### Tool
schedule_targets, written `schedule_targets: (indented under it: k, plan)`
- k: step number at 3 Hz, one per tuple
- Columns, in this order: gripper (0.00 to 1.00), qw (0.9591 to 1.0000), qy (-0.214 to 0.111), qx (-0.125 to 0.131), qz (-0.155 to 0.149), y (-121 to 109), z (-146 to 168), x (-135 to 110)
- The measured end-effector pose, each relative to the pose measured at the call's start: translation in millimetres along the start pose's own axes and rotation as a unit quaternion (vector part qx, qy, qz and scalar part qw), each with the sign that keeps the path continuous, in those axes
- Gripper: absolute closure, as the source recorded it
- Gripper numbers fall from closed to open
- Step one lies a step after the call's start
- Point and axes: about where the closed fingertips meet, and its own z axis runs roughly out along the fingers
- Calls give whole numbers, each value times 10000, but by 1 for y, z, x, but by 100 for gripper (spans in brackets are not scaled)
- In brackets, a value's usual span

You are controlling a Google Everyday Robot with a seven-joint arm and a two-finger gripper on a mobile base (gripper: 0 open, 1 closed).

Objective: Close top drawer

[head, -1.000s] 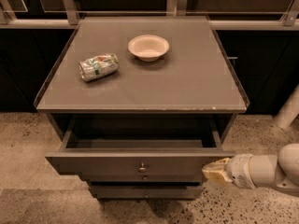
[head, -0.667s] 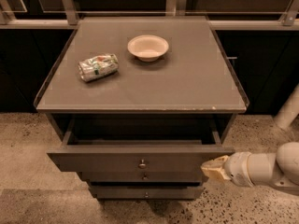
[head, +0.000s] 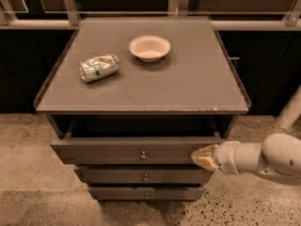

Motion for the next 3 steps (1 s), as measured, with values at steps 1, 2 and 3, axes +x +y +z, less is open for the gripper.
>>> schedule_targets:
  k: [1,2,3]
  plan:
    - [100,10000,0,0,0,1,-1,1]
    - [100,9997,-127,73,-189,-5,12,-20]
    - [100,9997,-127,73,-189,-4,12,-20]
